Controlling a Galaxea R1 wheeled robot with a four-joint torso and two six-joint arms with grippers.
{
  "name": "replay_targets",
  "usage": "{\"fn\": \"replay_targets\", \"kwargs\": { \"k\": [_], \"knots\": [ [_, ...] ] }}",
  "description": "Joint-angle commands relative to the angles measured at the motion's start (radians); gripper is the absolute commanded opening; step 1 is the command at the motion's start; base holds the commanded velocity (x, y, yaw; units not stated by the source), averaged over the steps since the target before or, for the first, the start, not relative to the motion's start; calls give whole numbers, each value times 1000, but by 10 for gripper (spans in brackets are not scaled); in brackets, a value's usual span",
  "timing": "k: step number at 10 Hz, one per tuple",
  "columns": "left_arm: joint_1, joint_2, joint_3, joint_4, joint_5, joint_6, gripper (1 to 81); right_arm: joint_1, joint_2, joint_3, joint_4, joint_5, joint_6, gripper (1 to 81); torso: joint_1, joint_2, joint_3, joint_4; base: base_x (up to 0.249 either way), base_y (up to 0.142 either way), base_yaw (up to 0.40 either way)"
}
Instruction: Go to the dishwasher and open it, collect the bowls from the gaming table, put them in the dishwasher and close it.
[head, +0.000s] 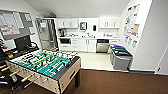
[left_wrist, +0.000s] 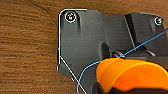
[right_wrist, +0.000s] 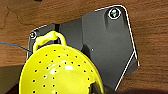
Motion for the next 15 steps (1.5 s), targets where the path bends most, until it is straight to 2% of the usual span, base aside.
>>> {"fn": "replay_targets", "kwargs": {
  "k": [1,10,15],
  "knots": [
    [-40,-13,-5,10,53,8,10,36,-8,7,-12,-54,-3,10,1,0,0,0,160,-91,0],
    [-38,-6,-5,10,54,8,10,31,-6,5,-12,-54,-3,10,1,0,0,0,160,-92,0],
    [-40,-6,-5,9,54,8,10,31,-4,4,-12,-54,-3,10,1,0,0,0,160,0,0]
  ]
}}
